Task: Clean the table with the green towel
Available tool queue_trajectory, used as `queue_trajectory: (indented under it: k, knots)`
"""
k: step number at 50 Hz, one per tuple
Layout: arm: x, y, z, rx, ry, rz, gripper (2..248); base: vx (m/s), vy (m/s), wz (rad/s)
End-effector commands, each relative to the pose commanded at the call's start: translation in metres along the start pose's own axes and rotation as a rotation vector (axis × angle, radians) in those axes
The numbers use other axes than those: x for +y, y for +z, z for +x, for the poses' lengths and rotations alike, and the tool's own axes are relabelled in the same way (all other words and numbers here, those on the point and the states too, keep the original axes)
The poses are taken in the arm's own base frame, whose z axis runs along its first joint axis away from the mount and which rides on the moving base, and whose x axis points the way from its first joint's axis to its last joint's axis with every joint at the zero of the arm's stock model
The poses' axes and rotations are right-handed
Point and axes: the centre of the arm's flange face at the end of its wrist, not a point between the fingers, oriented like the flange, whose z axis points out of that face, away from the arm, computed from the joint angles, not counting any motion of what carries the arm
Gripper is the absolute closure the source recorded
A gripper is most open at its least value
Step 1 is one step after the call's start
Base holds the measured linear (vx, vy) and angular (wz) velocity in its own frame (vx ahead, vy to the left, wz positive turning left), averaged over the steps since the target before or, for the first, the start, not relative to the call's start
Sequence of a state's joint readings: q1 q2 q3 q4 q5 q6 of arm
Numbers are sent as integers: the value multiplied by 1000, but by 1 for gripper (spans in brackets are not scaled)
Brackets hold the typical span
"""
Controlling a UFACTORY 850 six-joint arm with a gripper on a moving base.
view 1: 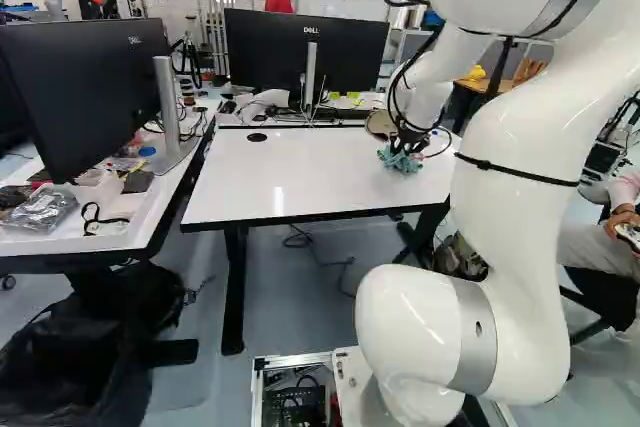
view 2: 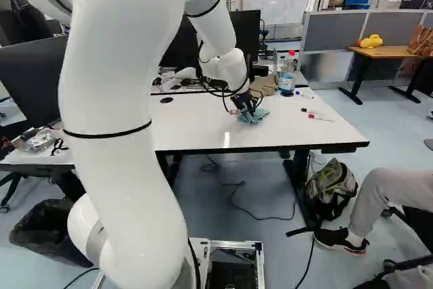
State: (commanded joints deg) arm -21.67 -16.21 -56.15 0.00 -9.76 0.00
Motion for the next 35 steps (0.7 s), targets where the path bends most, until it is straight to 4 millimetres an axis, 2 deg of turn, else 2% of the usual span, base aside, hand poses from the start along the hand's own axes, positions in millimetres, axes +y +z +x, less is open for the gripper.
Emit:
queue_trajectory:
  k: [8,21,35]
  knots:
    - [12,-1,-2,-1,19,-11,200,0,0,0]
    - [33,4,6,4,51,-30,200,0,0,0]
    - [34,5,7,5,53,-31,200,0,0,0]
